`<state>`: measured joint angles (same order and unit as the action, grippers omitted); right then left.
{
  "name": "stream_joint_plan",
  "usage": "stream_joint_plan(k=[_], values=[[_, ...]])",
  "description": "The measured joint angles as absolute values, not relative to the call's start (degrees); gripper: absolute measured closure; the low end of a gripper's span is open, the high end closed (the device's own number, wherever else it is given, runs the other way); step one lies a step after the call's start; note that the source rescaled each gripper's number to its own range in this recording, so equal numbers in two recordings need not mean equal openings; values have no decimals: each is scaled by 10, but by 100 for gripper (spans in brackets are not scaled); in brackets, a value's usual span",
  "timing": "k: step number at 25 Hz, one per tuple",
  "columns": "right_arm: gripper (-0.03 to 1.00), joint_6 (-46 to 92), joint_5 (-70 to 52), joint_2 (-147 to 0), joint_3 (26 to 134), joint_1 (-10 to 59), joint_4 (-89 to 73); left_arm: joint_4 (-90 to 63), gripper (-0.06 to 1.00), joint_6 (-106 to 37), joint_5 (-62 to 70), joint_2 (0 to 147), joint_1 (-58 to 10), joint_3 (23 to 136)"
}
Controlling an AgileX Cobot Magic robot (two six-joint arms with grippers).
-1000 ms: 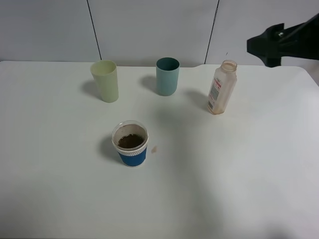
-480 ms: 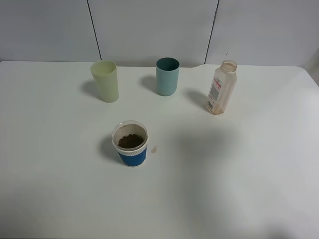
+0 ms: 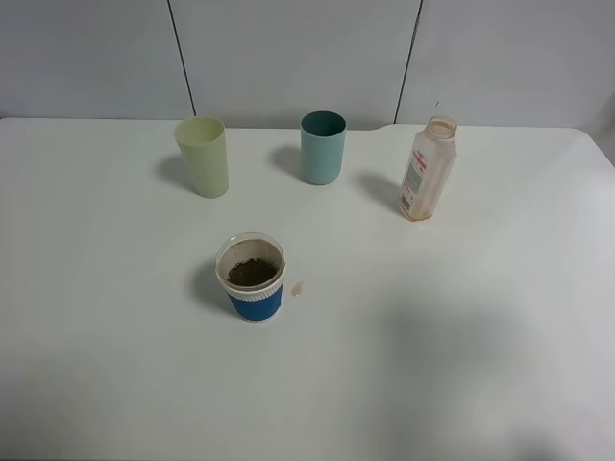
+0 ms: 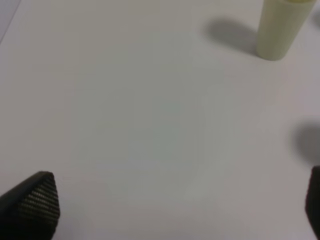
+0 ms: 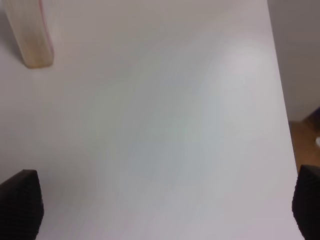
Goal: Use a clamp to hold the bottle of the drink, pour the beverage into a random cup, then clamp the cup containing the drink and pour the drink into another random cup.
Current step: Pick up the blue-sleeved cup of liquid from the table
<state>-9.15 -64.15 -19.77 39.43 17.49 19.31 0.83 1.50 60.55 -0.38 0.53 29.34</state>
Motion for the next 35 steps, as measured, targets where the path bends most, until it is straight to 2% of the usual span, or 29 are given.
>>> stream_joint_plan(k=[5, 16, 23, 35], values=[[-3, -91, -692, -165, 394, 175, 165, 8, -6, 15, 605, -4, 5, 293], [-3, -77, -700, -148, 394, 175, 68, 8, -6, 15, 605, -4, 5, 293], [-3, -66, -682, -69, 313, 175, 46, 8, -6, 15, 605, -4, 5, 293], [-3, -25, -611, 2, 285, 175, 34, 8, -6, 15, 605, -4, 5, 293]])
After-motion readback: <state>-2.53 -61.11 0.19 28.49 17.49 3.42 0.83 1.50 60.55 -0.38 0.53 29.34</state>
